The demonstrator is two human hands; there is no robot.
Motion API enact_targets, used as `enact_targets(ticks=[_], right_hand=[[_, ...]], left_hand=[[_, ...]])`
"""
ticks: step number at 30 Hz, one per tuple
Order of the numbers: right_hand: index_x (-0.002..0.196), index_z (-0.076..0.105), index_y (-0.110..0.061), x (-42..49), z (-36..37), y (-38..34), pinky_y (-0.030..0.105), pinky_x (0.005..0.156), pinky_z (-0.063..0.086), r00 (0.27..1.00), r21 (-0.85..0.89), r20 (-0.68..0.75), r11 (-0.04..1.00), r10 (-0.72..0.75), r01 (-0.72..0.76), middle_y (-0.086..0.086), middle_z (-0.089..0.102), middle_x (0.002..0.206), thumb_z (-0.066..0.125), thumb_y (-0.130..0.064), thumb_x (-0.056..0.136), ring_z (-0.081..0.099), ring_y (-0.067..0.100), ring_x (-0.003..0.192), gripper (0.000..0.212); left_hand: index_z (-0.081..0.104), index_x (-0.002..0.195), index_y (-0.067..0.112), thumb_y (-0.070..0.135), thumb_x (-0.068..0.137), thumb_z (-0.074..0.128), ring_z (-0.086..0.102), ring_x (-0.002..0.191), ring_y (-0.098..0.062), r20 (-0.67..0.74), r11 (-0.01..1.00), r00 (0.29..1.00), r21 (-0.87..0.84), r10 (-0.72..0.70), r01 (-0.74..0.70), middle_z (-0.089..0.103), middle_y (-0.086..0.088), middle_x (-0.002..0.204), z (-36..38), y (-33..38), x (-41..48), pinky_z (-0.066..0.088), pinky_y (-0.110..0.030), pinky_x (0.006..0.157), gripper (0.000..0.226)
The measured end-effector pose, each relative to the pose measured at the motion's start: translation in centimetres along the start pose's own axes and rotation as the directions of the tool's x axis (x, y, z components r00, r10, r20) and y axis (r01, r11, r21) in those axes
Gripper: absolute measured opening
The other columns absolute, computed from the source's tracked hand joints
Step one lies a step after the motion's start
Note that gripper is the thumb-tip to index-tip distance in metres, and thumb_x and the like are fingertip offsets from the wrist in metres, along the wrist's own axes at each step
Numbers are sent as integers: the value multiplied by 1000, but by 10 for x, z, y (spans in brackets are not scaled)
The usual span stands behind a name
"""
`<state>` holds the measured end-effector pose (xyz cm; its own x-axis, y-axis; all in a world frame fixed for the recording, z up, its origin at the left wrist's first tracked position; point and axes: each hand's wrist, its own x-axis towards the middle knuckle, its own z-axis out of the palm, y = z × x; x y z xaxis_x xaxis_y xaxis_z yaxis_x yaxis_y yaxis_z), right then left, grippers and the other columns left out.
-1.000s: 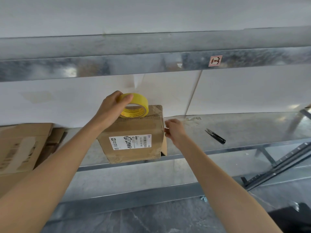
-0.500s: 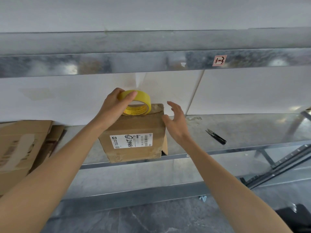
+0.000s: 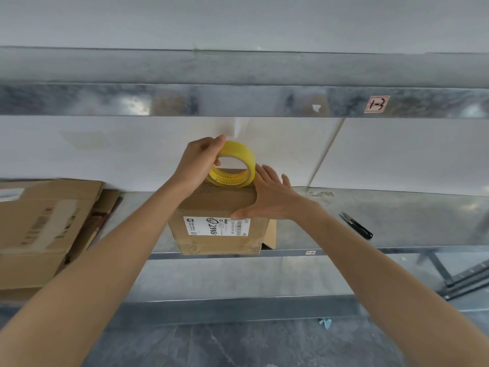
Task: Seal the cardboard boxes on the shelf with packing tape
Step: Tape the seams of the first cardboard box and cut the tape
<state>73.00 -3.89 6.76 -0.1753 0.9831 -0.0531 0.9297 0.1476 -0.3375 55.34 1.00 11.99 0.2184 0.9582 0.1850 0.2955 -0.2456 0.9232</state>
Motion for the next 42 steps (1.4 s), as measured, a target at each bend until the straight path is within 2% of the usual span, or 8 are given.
enact_targets(ticks=[6, 9, 12, 20, 26, 34, 38, 42], right_hand=[[141, 21, -23, -5, 0, -5, 51, 109, 16, 998, -125, -32, 991, -60, 55, -8, 21, 142, 63, -74, 57, 12, 18, 134, 107], [142, 17, -22, -5, 2, -5, 48, 108, 17, 996, -121, -52, 991, -69, 62, -8, 22, 139, 62, -73, 58, 14, 17, 131, 108], [145, 13, -21, -5, 3, -3, 48, 109, 16, 995, -122, -68, 991, -70, 61, -7, 20, 142, 60, -73, 59, 12, 17, 133, 111], [142, 19, -19, 1, 4, -6, 47, 107, 21, 988, -144, -106, 985, -116, 100, -5, 25, 138, 51, -77, 56, 18, 20, 130, 109], [144, 13, -21, -2, 5, -2, 52, 110, 12, 994, -159, -65, 984, -85, 74, -4, 19, 144, 55, -77, 58, 11, 18, 136, 111], [150, -7, -22, 11, 4, -35, 57, 113, -7, 994, -209, 14, 972, -111, 112, 1, -9, 159, 54, -88, 53, -13, 23, 146, 132], [150, -4, -20, 20, 7, -46, 56, 114, -4, 991, -224, 29, 965, -132, 135, 1, -4, 159, 56, -86, 55, -8, 24, 146, 131], [148, 10, -18, 22, 11, -48, 52, 113, 8, 985, -249, -27, 956, -168, 156, 2, 22, 148, 60, -83, 56, 18, 27, 137, 124]], left_hand=[[51, 64, 11, 40, 95, 47, 48, 60, -18, -14, 992, 999, 123, 43, -41, 52, -2, 59, -7, -4, -1, 38, -33, 66, 43], [51, 67, 1, 39, 95, 47, 47, 60, -19, -42, 968, 995, 239, 93, -81, 51, -7, 61, -16, -4, -1, 36, -33, 63, 47], [45, 58, 10, 37, 94, 50, 42, 55, -14, -63, 922, 986, 367, 157, -124, 46, -2, 55, -37, -4, -1, 33, -27, 58, 45], [50, 63, 15, 47, 87, 59, 49, 72, -28, 60, 578, 963, 789, 261, -206, 47, 1, 59, -88, -12, -8, 31, -31, 60, 41], [46, 63, 8, 52, 87, 58, 41, 60, -17, -67, 802, 986, 591, 152, -83, 44, -4, 59, -93, -14, -17, 31, -30, 54, 51], [40, 62, 11, 45, 89, 59, 38, 58, -14, -102, 859, 988, 510, 118, -50, 38, -1, 60, -88, -12, -20, 29, -28, 54, 48], [42, 62, 9, 45, 88, 61, 38, 58, -13, -110, 857, 985, 513, 131, -56, 39, -1, 59, -87, -14, -21, 29, -26, 53, 48], [45, 62, 11, 45, 91, 57, 41, 59, -12, -106, 869, 986, 492, 127, -59, 43, -1, 59, -88, -17, -22, 32, -25, 56, 45]])
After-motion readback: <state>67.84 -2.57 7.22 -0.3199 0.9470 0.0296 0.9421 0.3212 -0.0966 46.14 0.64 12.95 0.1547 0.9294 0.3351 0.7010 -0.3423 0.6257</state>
